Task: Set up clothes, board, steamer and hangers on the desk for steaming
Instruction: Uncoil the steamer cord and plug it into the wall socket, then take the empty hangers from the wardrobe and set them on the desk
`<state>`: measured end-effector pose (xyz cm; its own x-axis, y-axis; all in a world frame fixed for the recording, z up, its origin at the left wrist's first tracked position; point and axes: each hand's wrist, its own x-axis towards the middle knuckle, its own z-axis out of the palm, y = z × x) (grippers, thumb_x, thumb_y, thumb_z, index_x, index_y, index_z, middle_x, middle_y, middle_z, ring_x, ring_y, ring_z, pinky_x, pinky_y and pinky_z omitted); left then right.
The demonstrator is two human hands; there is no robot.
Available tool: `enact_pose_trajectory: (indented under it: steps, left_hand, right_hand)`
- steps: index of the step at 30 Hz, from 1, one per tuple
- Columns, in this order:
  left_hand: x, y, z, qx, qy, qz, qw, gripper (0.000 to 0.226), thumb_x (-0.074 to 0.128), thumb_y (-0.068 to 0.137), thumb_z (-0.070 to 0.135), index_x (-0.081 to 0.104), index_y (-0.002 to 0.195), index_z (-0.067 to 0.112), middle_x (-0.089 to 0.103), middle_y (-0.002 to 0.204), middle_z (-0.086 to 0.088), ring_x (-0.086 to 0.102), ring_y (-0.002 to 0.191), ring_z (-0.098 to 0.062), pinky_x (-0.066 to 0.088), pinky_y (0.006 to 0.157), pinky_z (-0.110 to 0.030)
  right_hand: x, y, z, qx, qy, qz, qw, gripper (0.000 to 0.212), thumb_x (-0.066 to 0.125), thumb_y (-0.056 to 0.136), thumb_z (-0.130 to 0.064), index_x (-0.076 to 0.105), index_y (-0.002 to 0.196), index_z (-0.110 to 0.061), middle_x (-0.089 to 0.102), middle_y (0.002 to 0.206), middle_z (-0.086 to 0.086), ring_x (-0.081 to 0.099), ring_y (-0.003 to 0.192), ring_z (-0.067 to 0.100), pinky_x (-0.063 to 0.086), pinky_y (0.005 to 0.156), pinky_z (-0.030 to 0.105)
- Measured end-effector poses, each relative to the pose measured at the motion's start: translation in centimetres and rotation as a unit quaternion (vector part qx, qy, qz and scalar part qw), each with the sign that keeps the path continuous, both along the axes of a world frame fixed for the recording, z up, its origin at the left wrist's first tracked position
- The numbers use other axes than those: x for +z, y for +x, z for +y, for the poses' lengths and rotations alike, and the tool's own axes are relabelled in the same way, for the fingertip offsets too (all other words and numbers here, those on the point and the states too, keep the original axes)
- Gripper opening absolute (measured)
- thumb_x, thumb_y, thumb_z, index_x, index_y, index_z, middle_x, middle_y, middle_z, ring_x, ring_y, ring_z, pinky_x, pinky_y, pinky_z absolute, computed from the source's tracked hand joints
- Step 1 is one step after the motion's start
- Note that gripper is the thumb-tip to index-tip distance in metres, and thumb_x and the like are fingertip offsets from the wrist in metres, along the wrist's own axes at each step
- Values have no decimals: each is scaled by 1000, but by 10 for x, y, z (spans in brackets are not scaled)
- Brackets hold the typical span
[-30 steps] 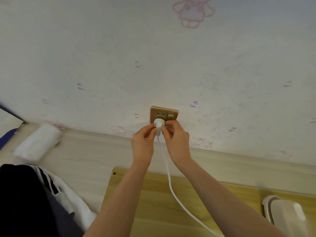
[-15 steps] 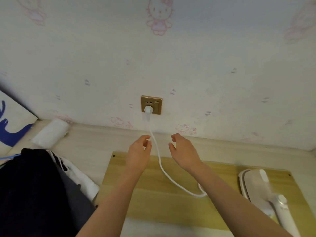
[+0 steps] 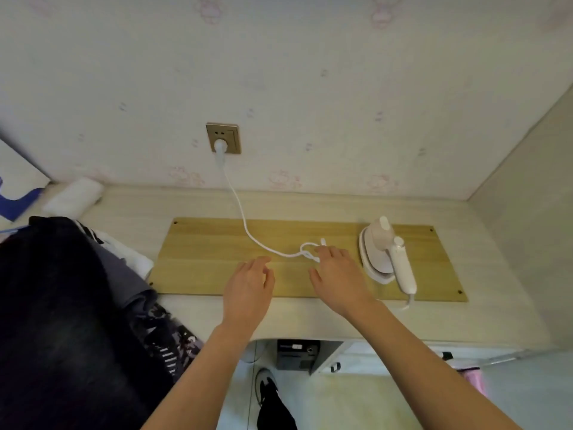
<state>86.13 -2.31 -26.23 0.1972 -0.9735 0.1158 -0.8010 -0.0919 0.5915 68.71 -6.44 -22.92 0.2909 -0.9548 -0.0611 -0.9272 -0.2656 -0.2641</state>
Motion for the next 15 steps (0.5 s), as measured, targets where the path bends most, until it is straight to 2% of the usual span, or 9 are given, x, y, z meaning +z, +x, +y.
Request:
enact_pose_trajectory:
  steps: [7, 11, 15]
  left_hand:
    - [-1, -75, 85, -73, -46, -70, 994, 39, 61, 88, 17, 57, 126, 10, 64, 115, -7, 56, 107, -29, 50, 88, -42]
    - [8, -107, 119, -118, -77, -105, 984, 42, 62, 87, 18, 55, 127, 9, 61, 122, -8, 55, 116, -28, 46, 98, -41]
    - [9, -127, 148, -161, -88, -132, 974, 45, 63, 87, 19, 54, 130, 8, 59, 129, -10, 51, 125, -31, 42, 105, -43]
  right_hand:
    - [1, -78, 103, -50, -19, 17, 998, 49, 44, 97, -35, 39, 138, -9, 50, 134, 10, 41, 127, 29, 37, 104, 38]
    - [2, -111, 152, -86, -15, 28, 996, 58, 44, 97, -35, 30, 145, -7, 43, 144, 12, 32, 136, 36, 28, 113, 44]
    - [4, -128, 197, -115, -10, 24, 993, 59, 42, 99, -34, 24, 148, -6, 32, 152, 12, 20, 143, 35, 19, 118, 44]
